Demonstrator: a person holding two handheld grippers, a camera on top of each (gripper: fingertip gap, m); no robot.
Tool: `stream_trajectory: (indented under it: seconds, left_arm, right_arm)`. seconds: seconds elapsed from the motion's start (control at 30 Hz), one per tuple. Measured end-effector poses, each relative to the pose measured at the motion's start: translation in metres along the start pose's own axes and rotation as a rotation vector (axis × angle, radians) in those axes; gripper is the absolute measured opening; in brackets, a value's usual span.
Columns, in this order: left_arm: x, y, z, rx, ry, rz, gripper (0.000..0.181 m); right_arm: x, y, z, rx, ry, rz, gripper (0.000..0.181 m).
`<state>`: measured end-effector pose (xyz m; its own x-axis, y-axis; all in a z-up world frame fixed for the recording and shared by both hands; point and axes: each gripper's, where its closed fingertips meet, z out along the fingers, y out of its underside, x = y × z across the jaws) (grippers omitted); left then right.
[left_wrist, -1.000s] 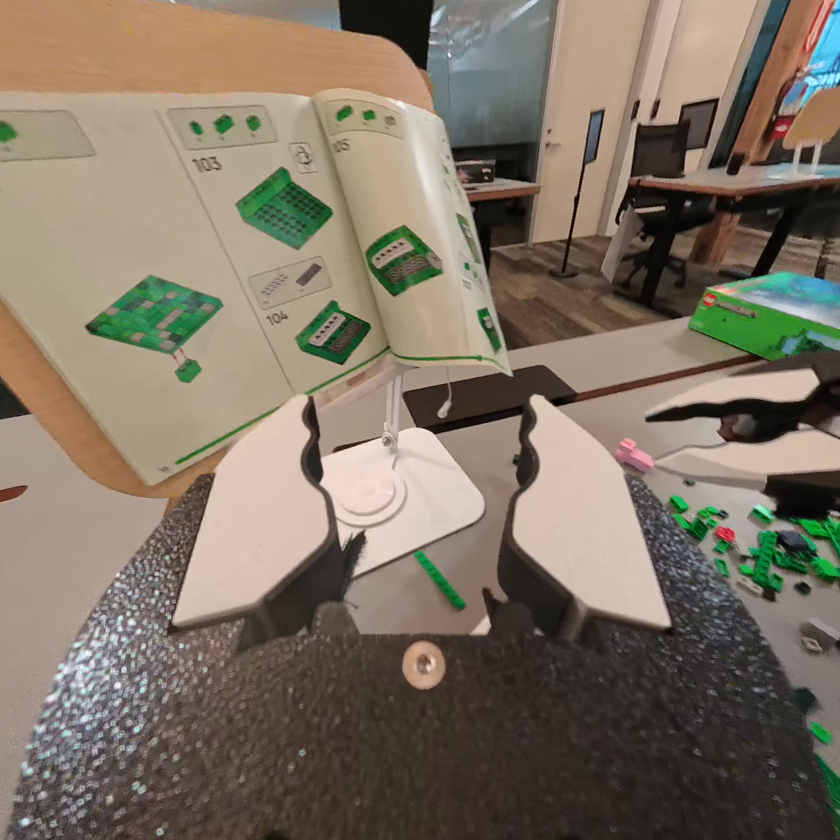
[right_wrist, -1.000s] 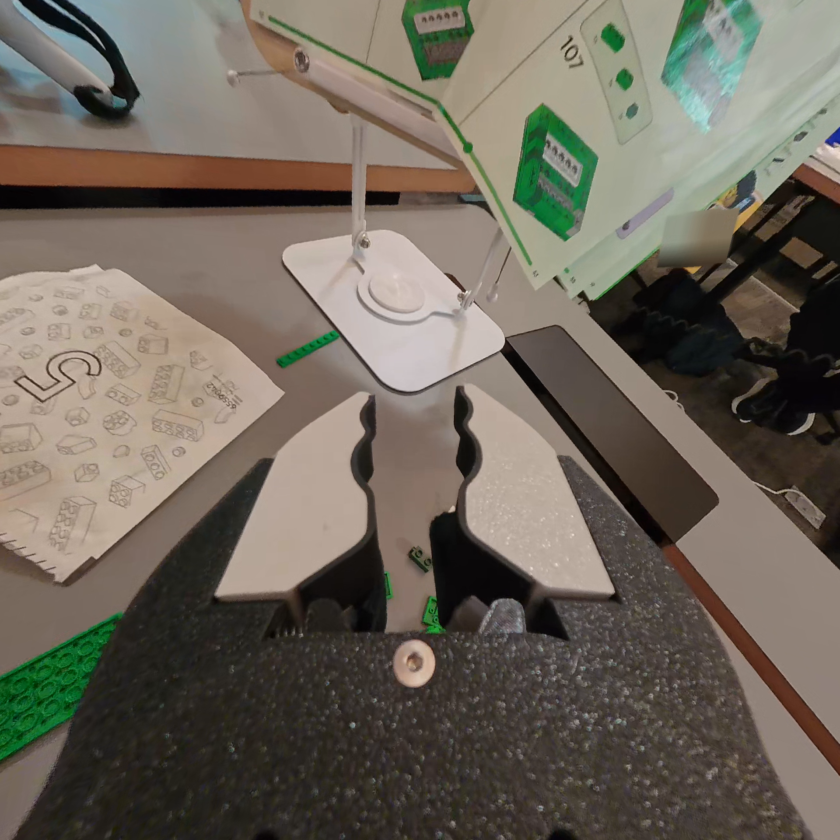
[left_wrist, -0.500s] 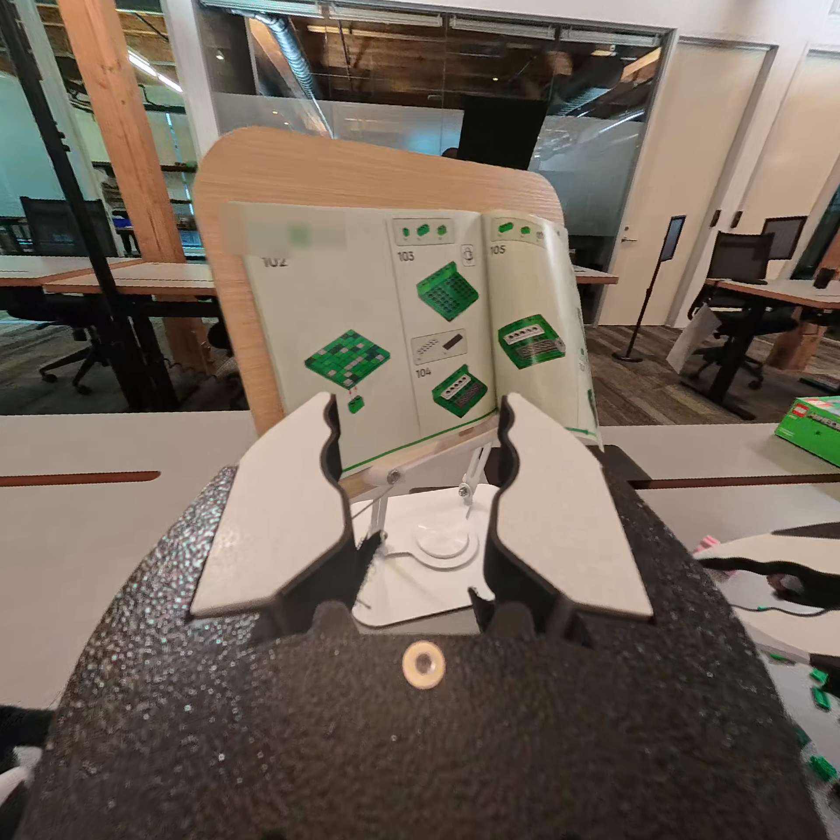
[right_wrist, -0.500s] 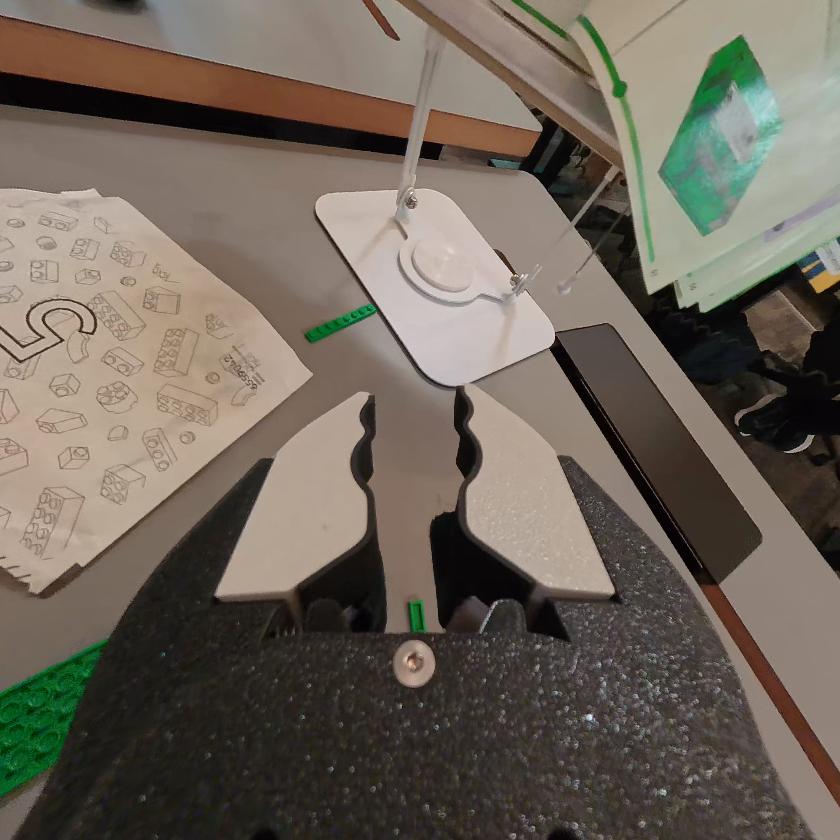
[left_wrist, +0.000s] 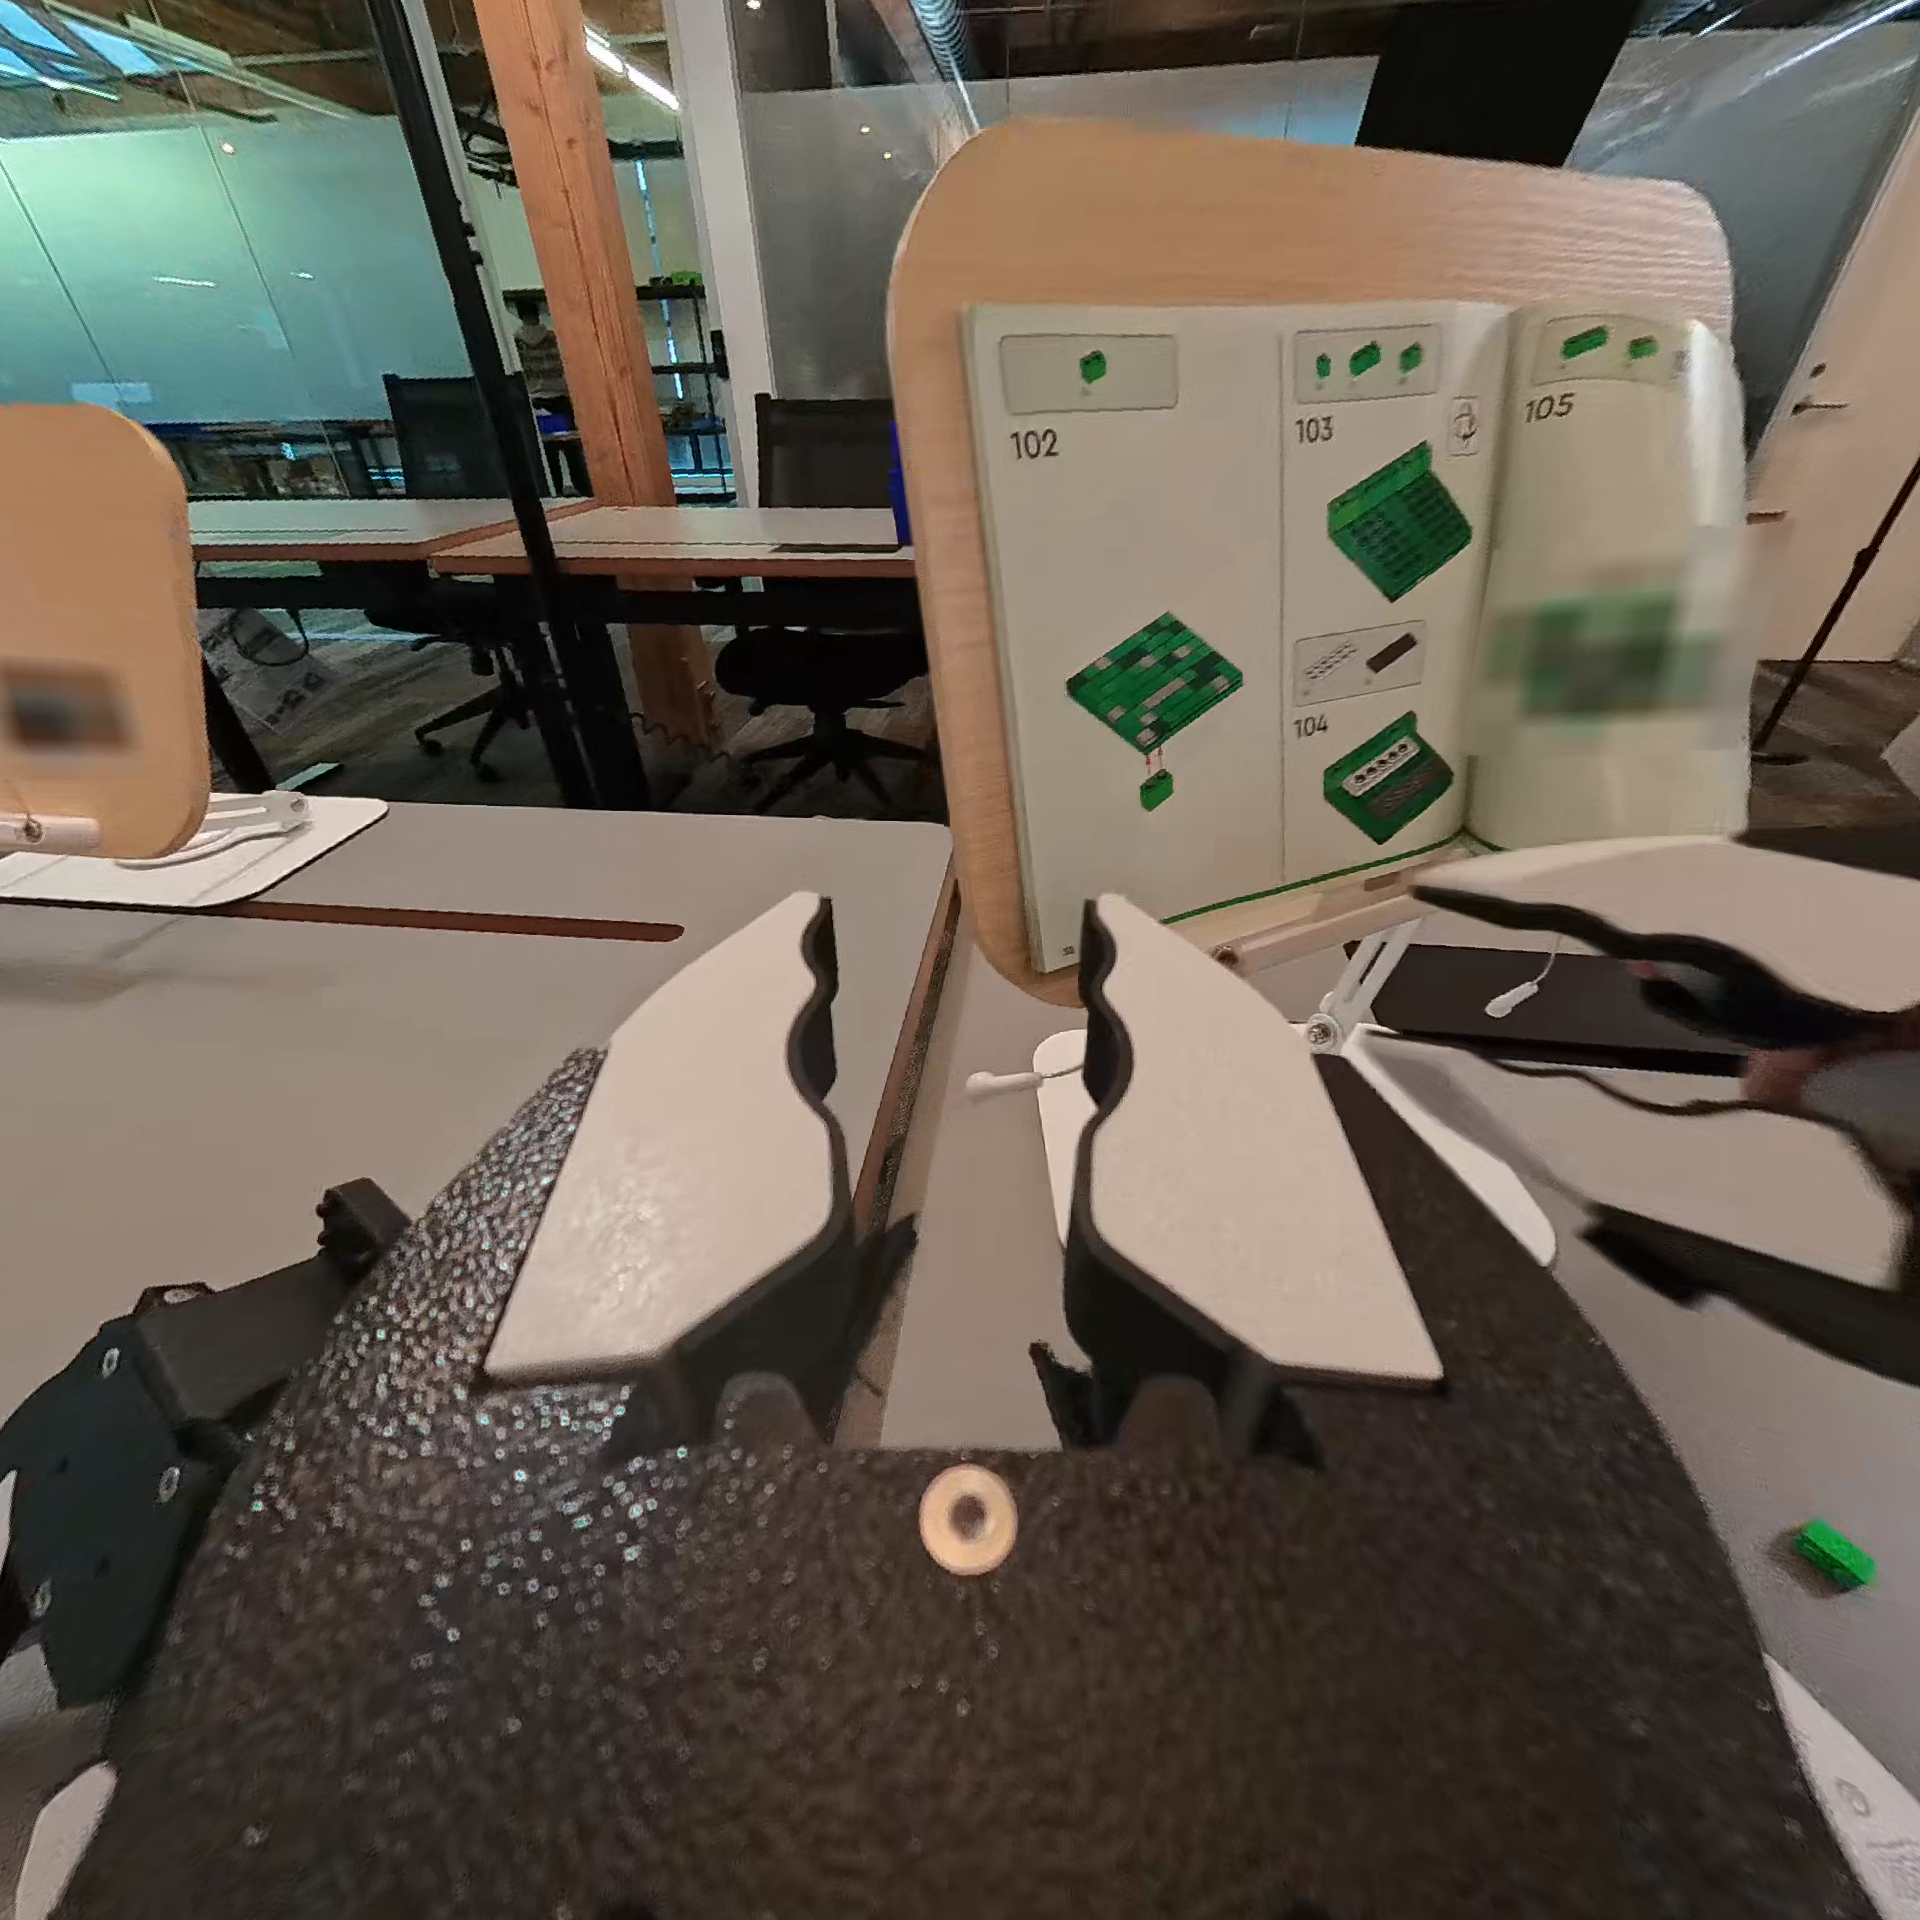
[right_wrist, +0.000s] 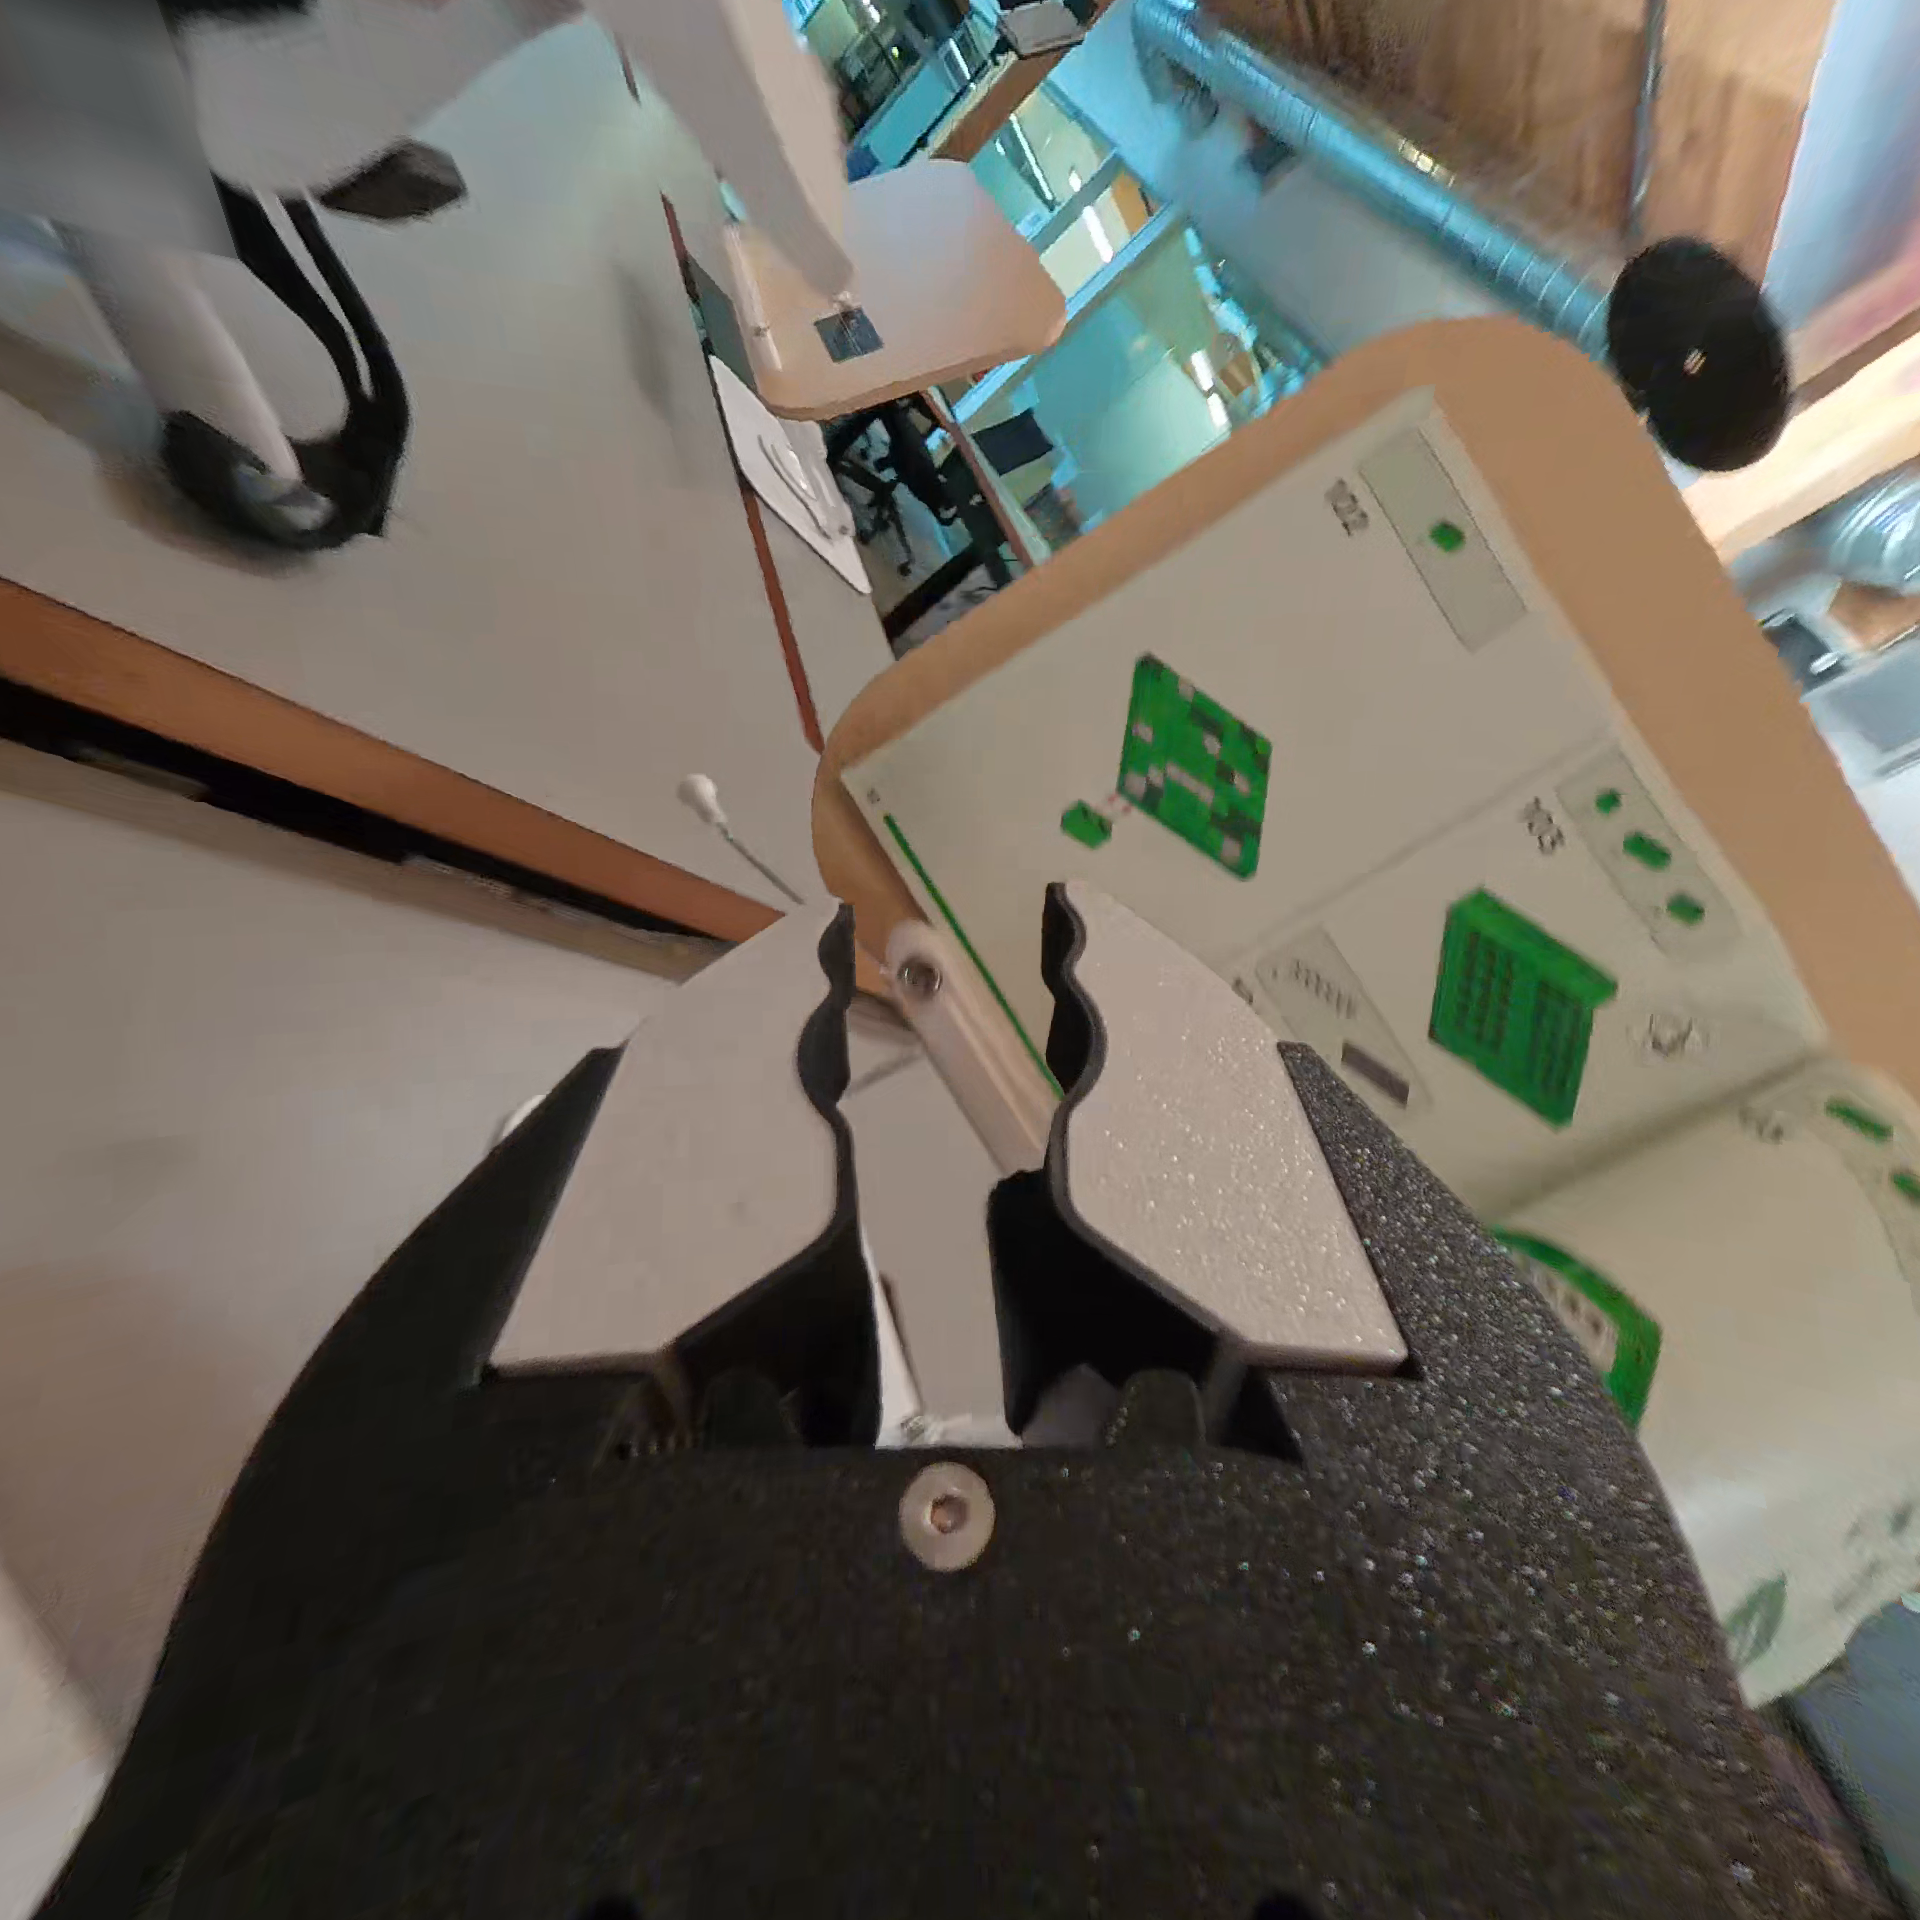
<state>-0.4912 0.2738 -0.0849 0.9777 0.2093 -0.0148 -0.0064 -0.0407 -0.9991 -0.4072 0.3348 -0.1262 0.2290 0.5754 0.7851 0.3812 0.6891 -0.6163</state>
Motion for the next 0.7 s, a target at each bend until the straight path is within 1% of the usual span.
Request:
stream_trajectory:
  seconds: [0.13,0.27,0.4,0.5,0.7]
  left_arm:
    - [0.0,0.003,0.0,-0.007,0.036,-0.005,0.04]
    - [-0.004,0.009,0.0,-0.029,0.04,0.015,0.039]
    - [-0.007,0.008,-0.001,-0.007,0.06,-0.04,0.037]
    - [-0.009,0.008,-0.001,0.001,0.067,-0.069,0.036]
    - [-0.009,0.009,0.0,0.003,0.082,-0.086,0.033]
  right_arm:
    - [-0.008,-0.003,0.037,-0.007,0.065,-0.215,0.033]
    - [-0.011,-0.003,0.058,-0.037,0.089,-0.386,0.033]
    - [-0.017,0.003,0.07,-0.078,0.025,-0.4,0.035]
    - [-0.015,0.008,0.076,-0.111,0.014,-0.4,0.035]
    - [-0.015,0.009,0.079,-0.119,0.015,-0.397,0.029]
